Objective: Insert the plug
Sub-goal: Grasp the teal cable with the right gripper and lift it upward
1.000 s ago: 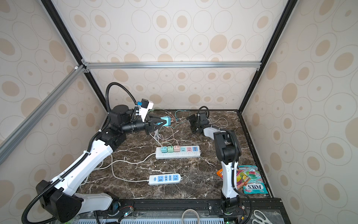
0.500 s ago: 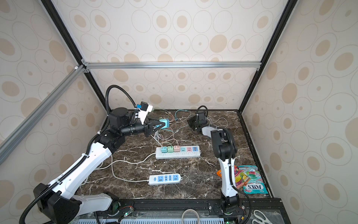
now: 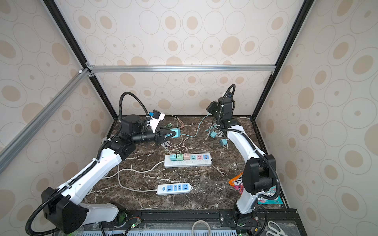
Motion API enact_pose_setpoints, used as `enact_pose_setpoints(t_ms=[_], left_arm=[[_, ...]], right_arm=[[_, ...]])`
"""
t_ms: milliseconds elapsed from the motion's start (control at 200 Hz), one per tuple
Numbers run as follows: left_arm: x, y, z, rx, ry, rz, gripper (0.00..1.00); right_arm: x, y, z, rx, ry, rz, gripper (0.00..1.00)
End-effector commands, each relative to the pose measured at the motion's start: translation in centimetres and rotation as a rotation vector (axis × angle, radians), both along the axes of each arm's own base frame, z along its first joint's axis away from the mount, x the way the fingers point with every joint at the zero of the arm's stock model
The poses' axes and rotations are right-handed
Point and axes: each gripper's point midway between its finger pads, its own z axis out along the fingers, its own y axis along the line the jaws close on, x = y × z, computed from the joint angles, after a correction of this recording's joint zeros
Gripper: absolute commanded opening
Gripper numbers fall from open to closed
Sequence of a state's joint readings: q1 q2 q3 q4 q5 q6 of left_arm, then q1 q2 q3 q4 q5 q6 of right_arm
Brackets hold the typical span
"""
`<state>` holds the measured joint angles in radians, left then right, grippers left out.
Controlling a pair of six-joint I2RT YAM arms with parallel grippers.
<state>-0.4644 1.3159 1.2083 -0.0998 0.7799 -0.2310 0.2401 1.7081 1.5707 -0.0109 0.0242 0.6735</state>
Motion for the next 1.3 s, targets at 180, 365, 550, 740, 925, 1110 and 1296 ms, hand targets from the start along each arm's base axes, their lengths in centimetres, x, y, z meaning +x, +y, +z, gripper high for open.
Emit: enact_pose_setpoints(t_ms=[180,365,550,740,925,1110,1296], left_arm=[[-0.3,-1.1,1.6,-0.021,-0.04,-0.037,0.0],[-0.1,-1.3,1.8,-0.018,-0.038,-0.038,0.0],[0.0,-1.4,1.6,-0.017,-0.035,-0.037,0.0],[0.1,-1.4,1.8,-0.017,-0.036,-0.03,0.0],[0.2,-1.5,2.0,-0.02,-0.038,-0.036,0.0],[0.4,-2.5,2.0,-0.044,-0.029,-0.067,0.0],[0.7,-3.5,1.3,-0.032,-0.003,-0.082,0.0]], right_arm=[[-2.1,-1.9,2.7,-0.24,-0.025,-0.002,0.0],[-1.9,-3.3,4.3,-0.437,-0.049,-0.036,0.0],[-3.1,-3.9,10.7,-0.529,-0.29,-0.087,0.0],[-6.4,-6.3,16.4,-0.593,-0.445,-0.222,0.0],[-11.1,-8.4,20.6,-0.676,-0.527,-0.317,0.0],[-12.0,-9.0,17.9,-0.752,-0.425,-0.297,0.0],[-9.8,-10.3,6.1,-0.818,-0.092,-0.275,0.0]])
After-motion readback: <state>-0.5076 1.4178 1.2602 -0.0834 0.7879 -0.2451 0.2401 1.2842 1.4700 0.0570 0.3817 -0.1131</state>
